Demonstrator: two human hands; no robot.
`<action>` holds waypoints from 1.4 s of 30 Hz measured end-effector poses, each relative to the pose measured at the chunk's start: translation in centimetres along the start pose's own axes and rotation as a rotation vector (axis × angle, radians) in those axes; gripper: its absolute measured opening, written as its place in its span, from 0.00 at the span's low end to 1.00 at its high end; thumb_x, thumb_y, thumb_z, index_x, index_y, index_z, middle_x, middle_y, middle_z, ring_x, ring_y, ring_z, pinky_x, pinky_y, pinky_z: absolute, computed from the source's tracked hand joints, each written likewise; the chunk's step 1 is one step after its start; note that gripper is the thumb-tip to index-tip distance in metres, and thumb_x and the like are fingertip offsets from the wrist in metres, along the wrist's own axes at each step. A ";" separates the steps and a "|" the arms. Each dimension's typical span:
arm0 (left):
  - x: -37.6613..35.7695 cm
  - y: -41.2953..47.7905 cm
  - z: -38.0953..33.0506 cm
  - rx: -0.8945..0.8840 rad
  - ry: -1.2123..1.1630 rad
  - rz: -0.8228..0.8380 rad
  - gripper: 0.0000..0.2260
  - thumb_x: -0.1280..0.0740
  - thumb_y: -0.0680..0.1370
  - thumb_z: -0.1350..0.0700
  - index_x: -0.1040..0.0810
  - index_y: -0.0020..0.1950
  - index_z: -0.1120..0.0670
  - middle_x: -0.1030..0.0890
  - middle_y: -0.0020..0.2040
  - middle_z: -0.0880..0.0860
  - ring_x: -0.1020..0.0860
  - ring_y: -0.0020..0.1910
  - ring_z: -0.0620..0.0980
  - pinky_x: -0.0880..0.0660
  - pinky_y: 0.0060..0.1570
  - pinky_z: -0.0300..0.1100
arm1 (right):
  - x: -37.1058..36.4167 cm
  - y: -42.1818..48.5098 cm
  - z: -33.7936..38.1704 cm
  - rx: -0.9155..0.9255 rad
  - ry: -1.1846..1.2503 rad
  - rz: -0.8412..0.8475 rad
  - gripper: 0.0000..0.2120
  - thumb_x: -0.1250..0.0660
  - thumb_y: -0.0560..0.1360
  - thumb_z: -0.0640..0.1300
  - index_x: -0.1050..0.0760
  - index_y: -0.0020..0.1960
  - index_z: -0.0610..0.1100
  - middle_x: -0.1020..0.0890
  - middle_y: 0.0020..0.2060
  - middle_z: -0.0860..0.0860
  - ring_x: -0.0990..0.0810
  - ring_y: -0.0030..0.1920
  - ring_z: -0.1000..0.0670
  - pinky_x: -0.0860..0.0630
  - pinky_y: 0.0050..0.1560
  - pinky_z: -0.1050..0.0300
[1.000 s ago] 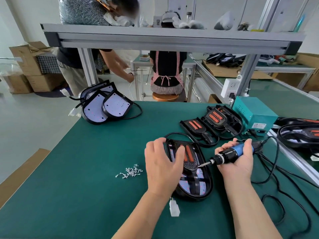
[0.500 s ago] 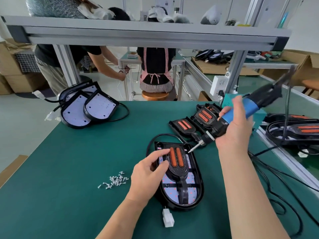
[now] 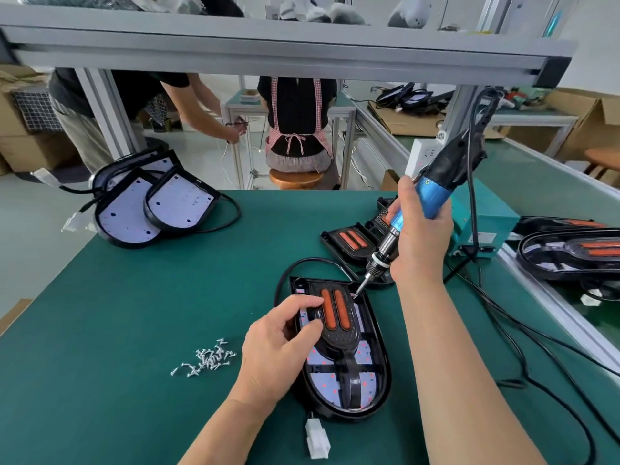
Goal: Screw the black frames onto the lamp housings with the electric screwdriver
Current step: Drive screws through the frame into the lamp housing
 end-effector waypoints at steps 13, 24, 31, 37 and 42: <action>0.0 0.0 0.0 0.005 -0.006 -0.007 0.15 0.33 0.69 0.44 0.18 0.55 0.37 0.20 0.41 0.60 0.28 0.36 0.54 0.25 0.46 0.48 | -0.4 -0.2 -0.2 -0.001 0.004 0.033 0.11 0.26 0.75 0.48 0.27 0.48 0.47 0.24 0.34 0.47 0.25 0.32 0.53 0.24 0.38 0.63; 0.0 -0.1 -0.2 0.002 -0.026 0.003 0.19 0.33 0.67 0.39 0.18 0.56 0.38 0.19 0.40 0.59 0.28 0.35 0.53 0.25 0.46 0.52 | -1.4 -0.4 -1.0 -0.103 0.053 0.196 0.15 0.24 0.70 0.50 0.24 0.54 0.48 0.23 0.36 0.50 0.24 0.35 0.54 0.23 0.42 0.61; -0.1 -0.1 0.0 0.012 -0.044 0.014 0.19 0.33 0.67 0.40 0.18 0.57 0.38 0.19 0.41 0.60 0.29 0.36 0.50 0.24 0.47 0.55 | -2.1 -0.6 -0.3 -0.114 0.096 0.322 0.11 0.26 0.71 0.39 0.25 0.50 0.44 0.21 0.33 0.48 0.22 0.34 0.50 0.23 0.40 0.58; -0.1 0.0 0.0 0.009 -0.053 0.010 0.18 0.33 0.67 0.41 0.18 0.57 0.39 0.20 0.41 0.60 0.29 0.36 0.56 0.25 0.45 0.51 | -3.0 -1.7 0.6 -0.018 0.034 0.306 0.10 0.29 0.74 0.34 0.28 0.46 0.46 0.24 0.29 0.51 0.26 0.28 0.53 0.25 0.33 0.62; -0.1 0.0 -0.2 0.006 -0.042 0.007 0.17 0.33 0.68 0.42 0.18 0.56 0.39 0.19 0.41 0.60 0.24 0.41 0.61 0.23 0.50 0.56 | -2.9 -1.6 0.8 0.011 0.015 0.255 0.10 0.31 0.74 0.30 0.28 0.45 0.44 0.26 0.27 0.51 0.28 0.26 0.52 0.26 0.31 0.62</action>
Point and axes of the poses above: each hand's wrist, its own y-axis towards the middle knuckle, its own x-axis out of the back of the hand, z = x × y, the point moved 9 cm from there along y, towards the middle knuckle
